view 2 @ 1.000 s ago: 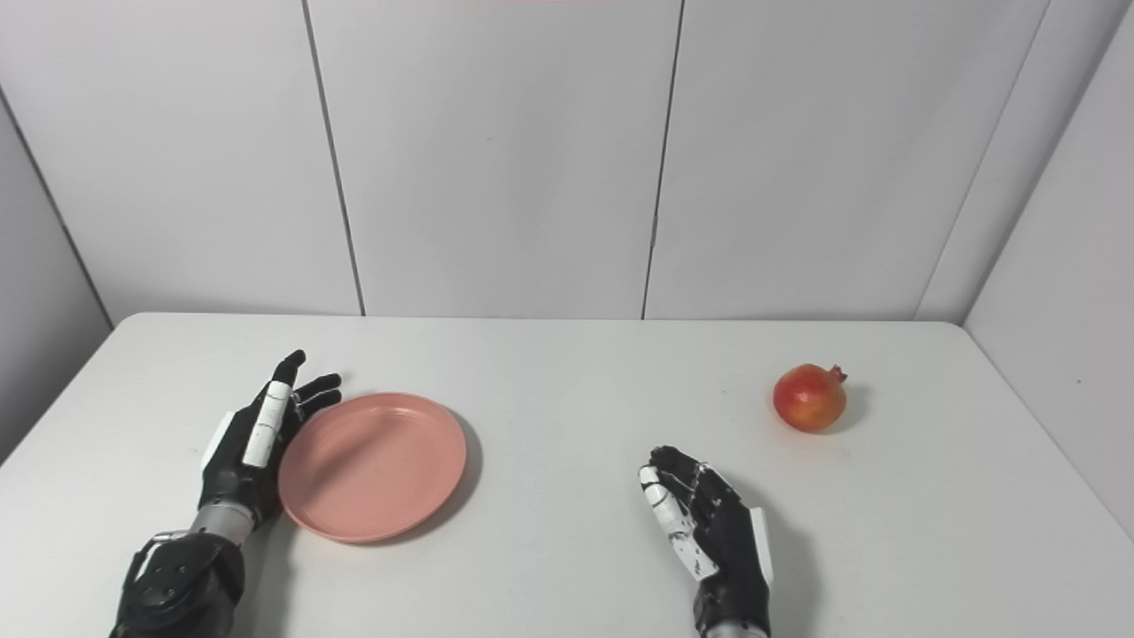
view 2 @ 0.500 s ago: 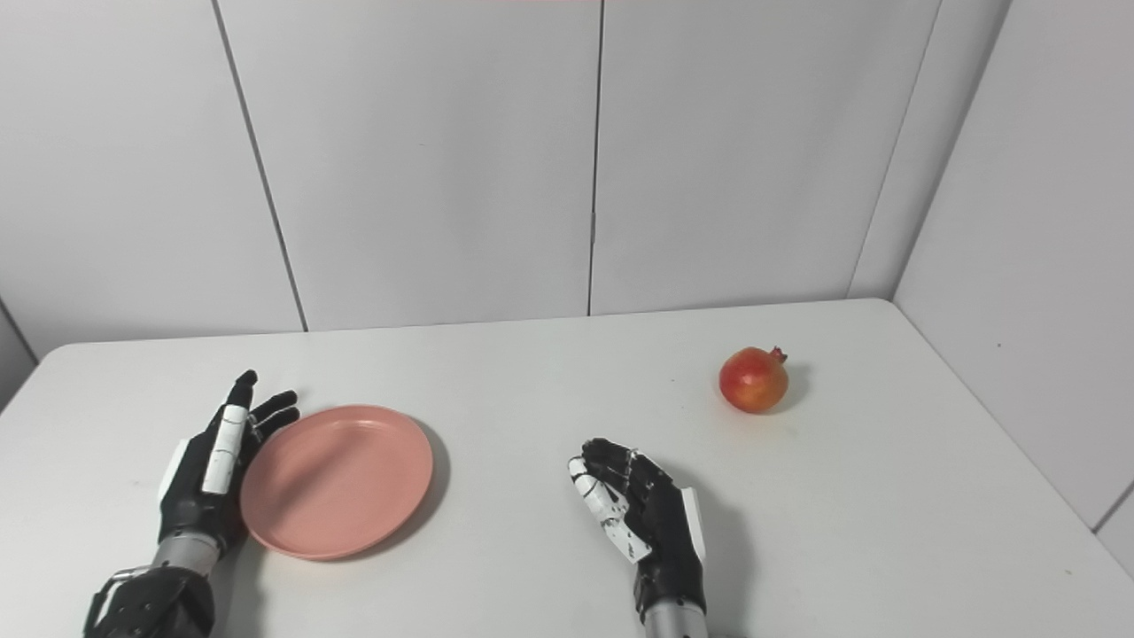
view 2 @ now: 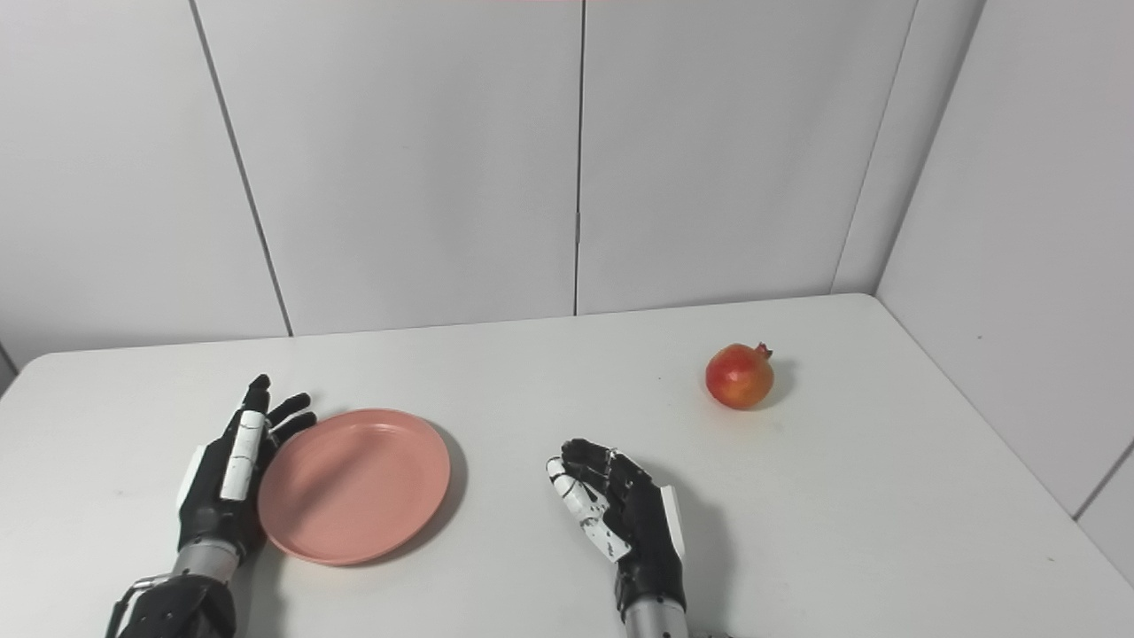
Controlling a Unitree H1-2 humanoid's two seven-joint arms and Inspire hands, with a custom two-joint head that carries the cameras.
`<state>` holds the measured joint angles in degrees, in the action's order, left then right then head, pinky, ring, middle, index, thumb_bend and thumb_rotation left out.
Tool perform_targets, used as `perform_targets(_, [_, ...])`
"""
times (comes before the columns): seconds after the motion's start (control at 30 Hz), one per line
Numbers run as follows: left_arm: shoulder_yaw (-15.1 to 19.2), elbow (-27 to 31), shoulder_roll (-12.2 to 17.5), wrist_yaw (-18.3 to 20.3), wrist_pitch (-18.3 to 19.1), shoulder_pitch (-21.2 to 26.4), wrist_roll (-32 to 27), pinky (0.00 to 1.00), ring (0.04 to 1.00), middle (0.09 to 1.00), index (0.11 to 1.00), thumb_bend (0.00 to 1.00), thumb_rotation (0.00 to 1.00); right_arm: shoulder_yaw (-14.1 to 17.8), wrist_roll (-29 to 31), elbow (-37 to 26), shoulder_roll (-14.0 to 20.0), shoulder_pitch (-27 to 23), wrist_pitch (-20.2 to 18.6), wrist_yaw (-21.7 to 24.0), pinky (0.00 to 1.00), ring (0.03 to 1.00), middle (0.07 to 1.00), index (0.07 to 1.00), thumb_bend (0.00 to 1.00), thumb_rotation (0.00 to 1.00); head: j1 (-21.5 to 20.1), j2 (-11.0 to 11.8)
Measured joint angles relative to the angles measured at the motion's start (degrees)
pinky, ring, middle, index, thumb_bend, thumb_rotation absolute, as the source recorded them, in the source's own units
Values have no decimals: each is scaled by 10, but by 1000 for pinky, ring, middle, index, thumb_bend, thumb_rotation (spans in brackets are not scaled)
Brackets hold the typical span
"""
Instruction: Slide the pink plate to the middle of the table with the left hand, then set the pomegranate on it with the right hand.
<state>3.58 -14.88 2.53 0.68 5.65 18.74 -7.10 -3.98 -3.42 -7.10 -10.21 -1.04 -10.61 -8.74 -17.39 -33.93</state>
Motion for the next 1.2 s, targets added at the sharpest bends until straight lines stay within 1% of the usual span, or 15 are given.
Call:
perform_targets(0.03, [-1,0,-1,0,0,0,1,1000,779,799,956,844,814,-1,-2,0,0,0,0,-2,877,733,717,613,538,428,0,0])
perform_targets(0.17, [-3,0,-2,0,-1,0,7,1000,783,794,952,859,810,-4,-9,0,-2,0,-1,-5,887,729,721,615,539,426,-22,4])
perform_targets(0.23, [-2,0,-2,1,-1,-1,6,1000,789,797,962,868,810,-7,-12,0,-4,0,-1,-6,890,731,725,617,540,425,-22,4])
perform_targets(0.3, [-2,0,-2,3,-1,-1,5,1000,784,781,968,886,806,-9,-17,0,-5,0,-2,-7,900,733,727,616,537,415,-40,6])
perform_targets(0.4, [2,0,-4,3,-1,-1,-2,1000,781,769,978,882,794,-12,-23,2,-7,0,-2,-8,908,736,725,615,532,401,-41,6])
perform_targets(0.53, [3,0,-7,3,-1,-1,-3,1000,783,762,972,872,789,-13,-27,2,-7,0,-2,-8,884,742,718,596,552,422,-31,1])
perform_targets(0.63, [3,1,-8,3,-1,-2,-3,1000,780,758,980,891,785,-13,-27,1,-7,0,-3,-8,894,730,717,606,549,389,-26,-3])
perform_targets(0.73, [1,8,-12,3,1,-6,-3,1000,780,767,976,885,789,-12,-25,-1,-7,0,-7,-7,900,728,720,613,546,392,-19,-5])
perform_targets(0.8, [-1,16,-15,3,3,-11,-2,1000,777,773,978,870,799,-12,-23,-6,-7,0,-13,-6,893,727,723,620,542,397,-7,-7])
perform_targets(0.93, [-2,26,-21,1,11,-15,-2,1000,772,777,981,852,801,-12,-23,-13,-1,0,-21,-3,869,735,727,631,543,449,-2,-6])
perform_targets(1.0, [-2,36,-23,0,24,-16,-2,1000,777,781,991,838,809,-14,-28,-13,6,0,-20,-1,848,735,728,646,587,543,3,-4])
perform_targets(1.07, [-1,41,-25,-2,29,-17,-2,1000,781,785,998,826,810,-20,-40,-12,17,2,-10,-1,855,746,732,668,626,614,3,-4])
perform_targets(1.13, [1,42,-28,-5,32,-17,-2,1000,784,788,1000,825,814,-28,-56,-12,26,8,9,-1,859,760,765,708,642,676,4,-3])
perform_targets(1.2, [1,43,-29,-6,35,-17,-2,1000,782,785,999,833,819,-33,-70,-12,32,10,18,-2,862,777,796,744,658,751,4,-3])
